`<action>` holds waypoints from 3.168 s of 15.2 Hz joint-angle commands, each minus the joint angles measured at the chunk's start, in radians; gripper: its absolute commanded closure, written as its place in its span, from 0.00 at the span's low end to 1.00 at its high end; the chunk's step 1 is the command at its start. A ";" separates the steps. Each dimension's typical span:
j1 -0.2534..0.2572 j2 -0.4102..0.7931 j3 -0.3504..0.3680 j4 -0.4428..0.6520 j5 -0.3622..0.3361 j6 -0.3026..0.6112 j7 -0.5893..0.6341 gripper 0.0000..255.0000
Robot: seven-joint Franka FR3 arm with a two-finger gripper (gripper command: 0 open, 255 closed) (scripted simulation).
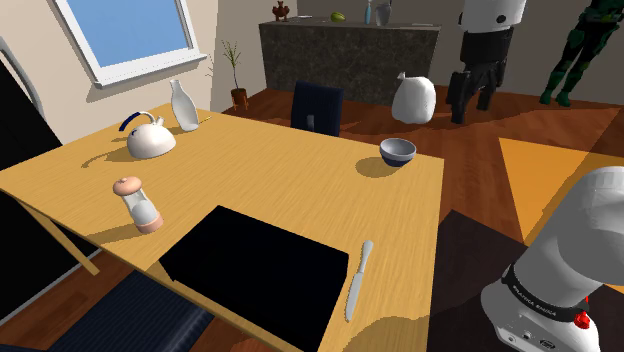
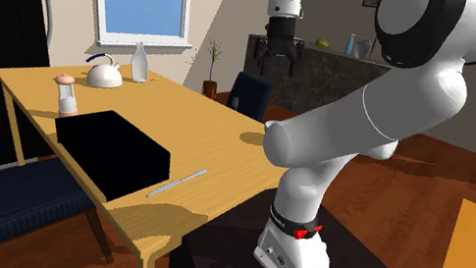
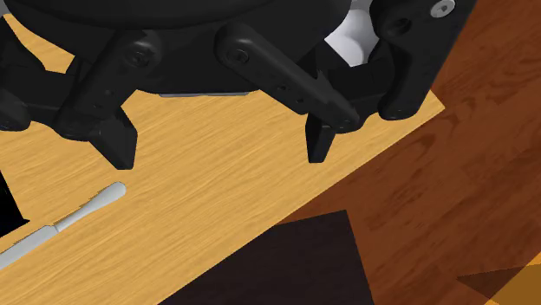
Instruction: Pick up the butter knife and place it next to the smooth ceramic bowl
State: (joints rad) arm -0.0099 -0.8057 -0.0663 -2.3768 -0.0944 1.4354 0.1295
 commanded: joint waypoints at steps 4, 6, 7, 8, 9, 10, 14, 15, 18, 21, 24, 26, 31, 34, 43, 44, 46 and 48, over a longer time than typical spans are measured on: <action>-0.013 -0.053 0.055 -0.109 0.050 0.062 0.123 0.00; -0.019 -0.082 0.096 -0.175 0.088 0.106 0.205 0.00; -0.020 -0.093 0.117 -0.207 0.108 0.129 0.246 0.00; -0.021 -0.103 0.140 -0.237 0.129 0.153 0.286 0.00; -0.021 -0.110 0.162 -0.266 0.151 0.178 0.327 0.00; -0.020 -0.116 0.186 -0.293 0.173 0.204 0.368 0.00; -0.012 -0.110 0.289 -0.386 0.268 0.321 0.532 0.00; -0.008 -0.101 0.316 -0.405 0.292 0.354 0.573 0.00; 0.000 -0.053 0.403 -0.450 0.366 0.463 0.696 0.00; 0.003 0.027 0.495 -0.475 0.436 0.586 0.817 0.00; -0.009 0.139 0.591 -0.479 0.492 0.722 0.939 0.00; -0.031 0.229 0.659 -0.470 0.515 0.817 1.023 0.00; -0.153 0.495 0.846 -0.415 0.472 1.059 1.276 0.00; -0.255 0.639 0.943 -0.386 0.352 1.174 1.438 0.00; -0.341 0.806 0.979 -0.397 0.094 1.307 1.621 0.00; -0.341 0.806 0.978 -0.397 0.095 1.307 1.621 0.00; -0.341 0.806 0.978 -0.397 0.094 1.307 1.621 0.00; -0.341 0.806 0.978 -0.397 0.094 1.307 1.621 0.00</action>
State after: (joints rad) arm -0.3505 0.0007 0.9118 -2.7739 0.0004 2.7423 1.7506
